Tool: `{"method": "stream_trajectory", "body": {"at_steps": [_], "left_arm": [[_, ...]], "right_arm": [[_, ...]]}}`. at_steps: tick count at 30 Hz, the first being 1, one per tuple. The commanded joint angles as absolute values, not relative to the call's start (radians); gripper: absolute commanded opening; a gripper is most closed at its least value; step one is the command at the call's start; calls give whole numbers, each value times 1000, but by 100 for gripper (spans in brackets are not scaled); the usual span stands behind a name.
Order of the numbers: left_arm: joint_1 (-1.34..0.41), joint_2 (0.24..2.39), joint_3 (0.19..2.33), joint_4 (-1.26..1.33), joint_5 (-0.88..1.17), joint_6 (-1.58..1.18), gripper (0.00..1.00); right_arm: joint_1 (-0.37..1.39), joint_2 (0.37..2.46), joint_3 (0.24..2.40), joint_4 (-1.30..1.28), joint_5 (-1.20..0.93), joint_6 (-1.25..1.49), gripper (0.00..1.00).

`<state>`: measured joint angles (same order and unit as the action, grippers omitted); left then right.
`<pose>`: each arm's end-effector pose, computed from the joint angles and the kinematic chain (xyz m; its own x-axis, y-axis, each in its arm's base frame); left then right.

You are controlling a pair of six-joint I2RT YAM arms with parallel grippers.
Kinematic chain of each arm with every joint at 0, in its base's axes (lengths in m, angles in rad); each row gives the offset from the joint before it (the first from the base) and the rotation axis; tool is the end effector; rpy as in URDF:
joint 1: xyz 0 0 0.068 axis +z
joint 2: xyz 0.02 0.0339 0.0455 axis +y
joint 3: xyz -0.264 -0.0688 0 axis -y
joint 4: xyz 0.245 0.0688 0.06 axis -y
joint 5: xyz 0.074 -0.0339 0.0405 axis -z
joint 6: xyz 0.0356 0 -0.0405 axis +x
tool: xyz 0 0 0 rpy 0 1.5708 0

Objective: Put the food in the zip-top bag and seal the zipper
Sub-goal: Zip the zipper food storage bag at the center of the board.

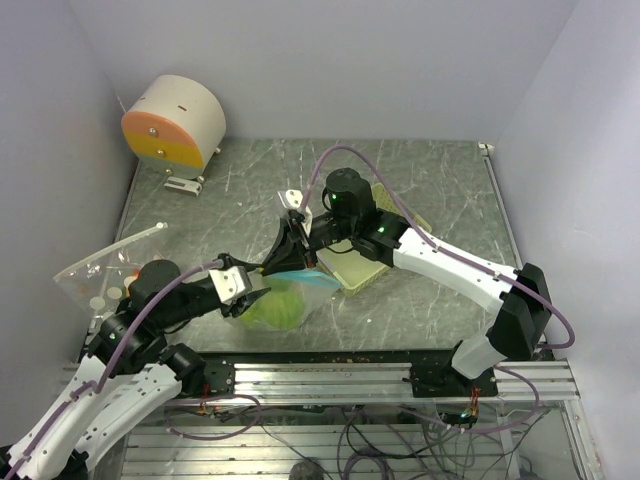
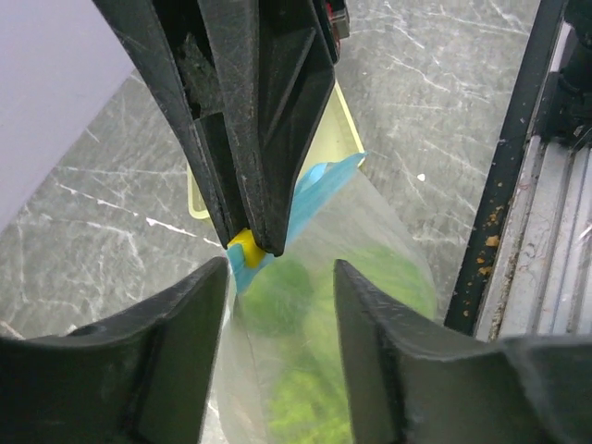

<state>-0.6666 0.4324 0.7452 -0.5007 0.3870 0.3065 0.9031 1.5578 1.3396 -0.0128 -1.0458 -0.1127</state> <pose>0.0703 -0.0724 0.3366 0.1207 0.2605 -0.9579 0.8680 0.4405 0.2292 0.1976 0.3003 0.3620 -0.0379 -0.1392 -0.9895 -0.9253 -0.3691 0.0874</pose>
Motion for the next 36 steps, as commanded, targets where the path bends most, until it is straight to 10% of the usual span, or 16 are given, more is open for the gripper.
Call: {"method": "stream_trajectory", "body": {"at_steps": [1,4,36], "left_arm": [[-668,455,756,-461,436,323,42],[-668,468,752,-450,429,326,8],[-669,382,783,-487,313,293,7]], "right_arm": [[900,1547,1342,4,-1072,-126,6],[900,1549,1344,-7,-1072,-135,6],[839,1534,1278,-247,-825,-350,6]]}}
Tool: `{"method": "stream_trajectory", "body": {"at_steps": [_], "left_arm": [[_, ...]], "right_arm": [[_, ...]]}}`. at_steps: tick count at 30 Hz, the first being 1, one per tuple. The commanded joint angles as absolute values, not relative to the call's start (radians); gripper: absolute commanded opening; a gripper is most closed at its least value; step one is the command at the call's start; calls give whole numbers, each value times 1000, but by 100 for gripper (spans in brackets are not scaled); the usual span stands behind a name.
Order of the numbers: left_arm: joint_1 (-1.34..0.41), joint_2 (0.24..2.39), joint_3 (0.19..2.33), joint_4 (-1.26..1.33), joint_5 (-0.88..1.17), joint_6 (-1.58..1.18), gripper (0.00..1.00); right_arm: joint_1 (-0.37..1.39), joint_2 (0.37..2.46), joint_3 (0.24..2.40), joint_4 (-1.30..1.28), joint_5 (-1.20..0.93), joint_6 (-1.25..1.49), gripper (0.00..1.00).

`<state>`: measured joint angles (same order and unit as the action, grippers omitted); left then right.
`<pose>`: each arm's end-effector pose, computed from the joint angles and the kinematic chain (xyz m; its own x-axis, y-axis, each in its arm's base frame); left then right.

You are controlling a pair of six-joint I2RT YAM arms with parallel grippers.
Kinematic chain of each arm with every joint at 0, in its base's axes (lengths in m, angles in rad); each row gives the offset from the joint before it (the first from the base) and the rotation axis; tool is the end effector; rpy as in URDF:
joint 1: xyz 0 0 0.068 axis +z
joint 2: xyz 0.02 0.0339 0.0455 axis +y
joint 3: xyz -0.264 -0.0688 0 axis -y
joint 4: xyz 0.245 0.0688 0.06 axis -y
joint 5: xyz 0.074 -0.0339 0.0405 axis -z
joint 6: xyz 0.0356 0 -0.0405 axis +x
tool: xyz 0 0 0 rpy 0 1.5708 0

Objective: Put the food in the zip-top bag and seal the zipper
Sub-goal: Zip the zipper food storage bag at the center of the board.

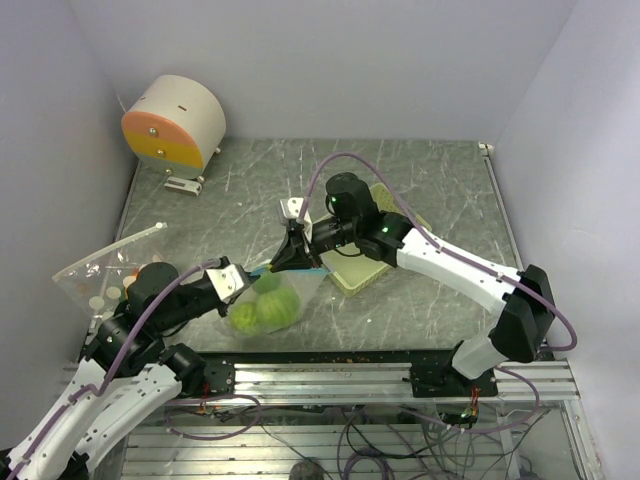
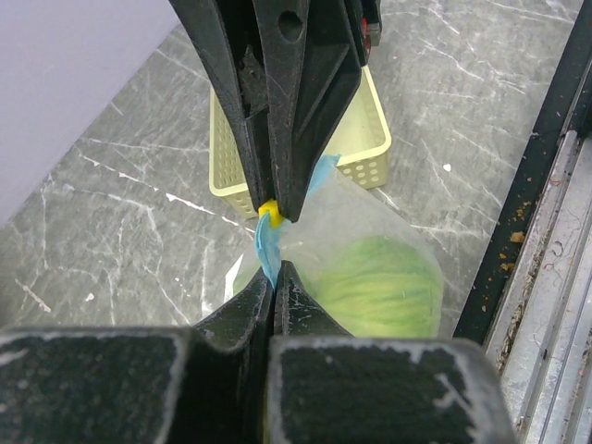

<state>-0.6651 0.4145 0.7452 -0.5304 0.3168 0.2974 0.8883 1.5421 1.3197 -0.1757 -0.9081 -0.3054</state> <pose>0.0689 -0.0681 0.3347 0.0930 0.2809 -0.9552 0.8361 0.4988 0.2281 0.2009 0.2917 0.3447 0.0482 -0.2340 -0.9710 -0.9660 -0.2582 0.0143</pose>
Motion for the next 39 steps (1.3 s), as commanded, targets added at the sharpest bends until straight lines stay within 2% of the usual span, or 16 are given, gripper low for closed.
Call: {"method": "stream_trajectory", "body": {"at_steps": [1,11,18,39], "left_arm": [[-668,376,785,-492,301,296,7],[-669,265,812,-513,76,335,7],[-668,223,833,-551,4,341,7],[-669,186,859,-633,-8,347,7]], "right_arm": [[829,1533,1270,-250,-826,-350,6],[740,1479,1167,-225,-828,-343,6],[718,1478,1140,-232,-796,-352,6],[681,1550,1137,-261,-639,-368,4]]}}
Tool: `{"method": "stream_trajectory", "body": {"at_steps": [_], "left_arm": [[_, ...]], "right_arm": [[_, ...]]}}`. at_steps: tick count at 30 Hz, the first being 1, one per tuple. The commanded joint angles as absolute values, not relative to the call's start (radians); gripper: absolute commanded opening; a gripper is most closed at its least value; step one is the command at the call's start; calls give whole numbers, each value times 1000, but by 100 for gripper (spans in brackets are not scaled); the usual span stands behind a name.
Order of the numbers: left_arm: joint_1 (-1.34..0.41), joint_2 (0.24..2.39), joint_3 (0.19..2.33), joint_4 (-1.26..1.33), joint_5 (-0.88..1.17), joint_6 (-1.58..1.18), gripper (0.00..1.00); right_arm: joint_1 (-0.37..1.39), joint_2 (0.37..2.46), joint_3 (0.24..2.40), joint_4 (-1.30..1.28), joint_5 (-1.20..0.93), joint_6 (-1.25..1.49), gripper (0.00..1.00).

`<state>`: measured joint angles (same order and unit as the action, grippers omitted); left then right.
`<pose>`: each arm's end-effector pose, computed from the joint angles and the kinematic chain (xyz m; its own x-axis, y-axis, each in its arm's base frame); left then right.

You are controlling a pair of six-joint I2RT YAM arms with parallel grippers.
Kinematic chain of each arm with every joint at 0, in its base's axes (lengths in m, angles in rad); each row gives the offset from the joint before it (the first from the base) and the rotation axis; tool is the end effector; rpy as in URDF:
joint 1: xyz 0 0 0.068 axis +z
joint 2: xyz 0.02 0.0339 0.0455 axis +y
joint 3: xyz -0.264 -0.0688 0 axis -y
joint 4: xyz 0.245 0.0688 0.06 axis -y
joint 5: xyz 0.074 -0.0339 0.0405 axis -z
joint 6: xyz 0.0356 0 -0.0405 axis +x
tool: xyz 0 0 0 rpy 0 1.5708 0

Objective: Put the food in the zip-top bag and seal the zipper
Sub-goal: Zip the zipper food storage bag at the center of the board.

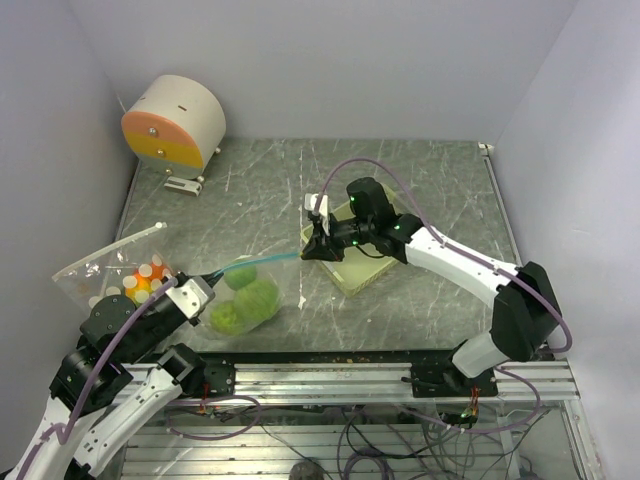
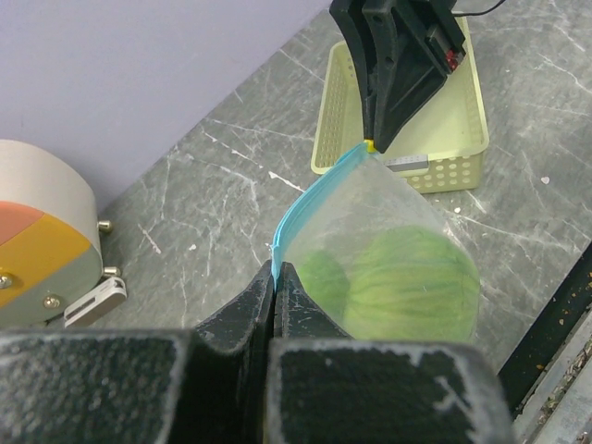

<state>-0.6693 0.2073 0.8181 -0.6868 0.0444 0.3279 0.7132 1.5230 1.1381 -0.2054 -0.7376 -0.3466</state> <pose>0.0282 -0.0243 0.3492 0.1544 0.2881 -0.9451 0.6388 0.7006 0.3179 0.2417 0.2408 0.2850 -0.0879 -0.4085 -0.9085 -0.9958 0.0589 0.0699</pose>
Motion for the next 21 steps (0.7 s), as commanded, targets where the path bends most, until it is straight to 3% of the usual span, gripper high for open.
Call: {"method": "stream_trajectory", "body": {"at_steps": [1,4,5,7,9,10,11,21], "left_arm": [[-668,188,856,-632,-9,347,7],[-669,184,840,-618,-9,343,7],[-669,184,831,-609,-11,338,7],[-669,187,812,-585,-18,325,7],[-669,197,792,-553,-32,302,7],[-669,206,783,-529,-44,286,7],[-669,217,778,-510,-63,268,7],[-669,297,695,-235,-399,129,7]], "right_arm": [[682,1550,1136,-258,-630,-364,3],[681,1531,1130,-232,-621,-345,3],[681,1519,1125,-210,-618,-327,11],[681,1489,1111,-152,-595,-271,45],[681,1457,1100,-85,-544,-200,66],[681,1443,1096,-60,-510,-165,94],[681,1430,1094,-33,-463,-130,100],[672,1377,1062,-8,-180,101,100]]}}
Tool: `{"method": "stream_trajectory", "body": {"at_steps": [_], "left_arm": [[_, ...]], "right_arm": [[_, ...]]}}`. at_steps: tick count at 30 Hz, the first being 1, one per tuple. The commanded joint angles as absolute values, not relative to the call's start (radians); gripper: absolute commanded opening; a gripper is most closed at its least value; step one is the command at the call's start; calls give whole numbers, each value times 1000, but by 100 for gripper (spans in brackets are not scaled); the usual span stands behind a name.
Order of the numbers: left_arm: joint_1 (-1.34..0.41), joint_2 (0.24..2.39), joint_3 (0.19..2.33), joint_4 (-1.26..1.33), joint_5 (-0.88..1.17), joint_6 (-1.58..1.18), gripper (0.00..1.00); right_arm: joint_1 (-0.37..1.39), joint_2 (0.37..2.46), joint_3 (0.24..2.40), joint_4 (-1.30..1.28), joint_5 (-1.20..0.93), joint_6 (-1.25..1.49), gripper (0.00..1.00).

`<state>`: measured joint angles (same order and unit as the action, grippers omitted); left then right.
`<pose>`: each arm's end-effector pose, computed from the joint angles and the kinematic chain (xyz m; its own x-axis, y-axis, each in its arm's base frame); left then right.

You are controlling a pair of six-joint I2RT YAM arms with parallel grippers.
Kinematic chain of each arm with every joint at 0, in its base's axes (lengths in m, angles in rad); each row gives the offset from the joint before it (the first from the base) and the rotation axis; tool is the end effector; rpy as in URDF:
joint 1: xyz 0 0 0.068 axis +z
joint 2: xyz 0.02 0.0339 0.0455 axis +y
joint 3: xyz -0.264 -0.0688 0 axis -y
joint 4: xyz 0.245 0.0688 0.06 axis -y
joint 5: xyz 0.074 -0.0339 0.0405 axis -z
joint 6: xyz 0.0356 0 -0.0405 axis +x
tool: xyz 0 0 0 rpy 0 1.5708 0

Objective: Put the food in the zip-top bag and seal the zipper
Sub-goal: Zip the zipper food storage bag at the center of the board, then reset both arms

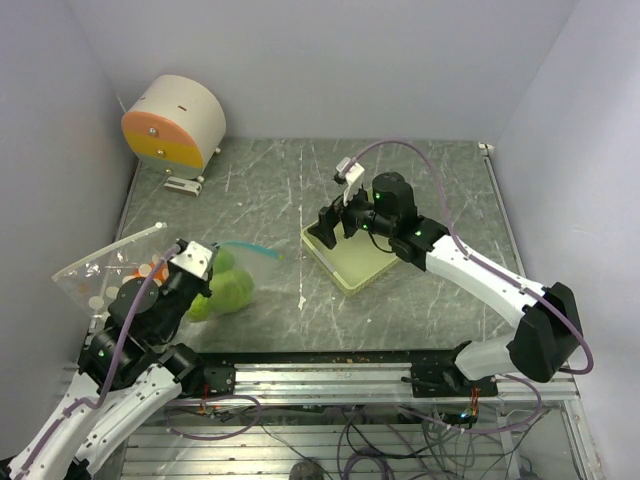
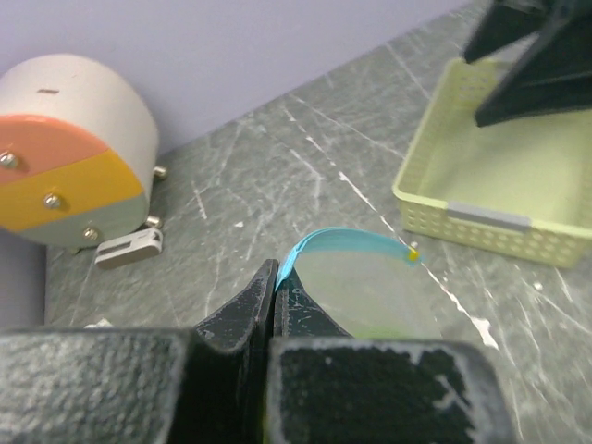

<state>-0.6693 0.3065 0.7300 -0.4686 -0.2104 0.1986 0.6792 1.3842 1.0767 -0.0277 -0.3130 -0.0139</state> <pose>0.0640 -0.0411 0.3436 0.0528 0.2043 -0.9775 0.4414 0.8733 0.2063 0.2456 0.2124 0.3205 -0.2445 -0.2144 -0.9457 -0.8274 0.5547 0.0882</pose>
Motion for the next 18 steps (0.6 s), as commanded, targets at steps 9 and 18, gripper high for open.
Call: {"method": "stream_trajectory", "body": {"at_steps": [9,18], "left_arm": [[-668,340,668,-221,-520,11,99],[-669,465,765,-352,-416,-78,99]], "right_arm": [[671,1319,1007,15,-39,190,100],[671,1345,1007,-49,43,255,100]]}}
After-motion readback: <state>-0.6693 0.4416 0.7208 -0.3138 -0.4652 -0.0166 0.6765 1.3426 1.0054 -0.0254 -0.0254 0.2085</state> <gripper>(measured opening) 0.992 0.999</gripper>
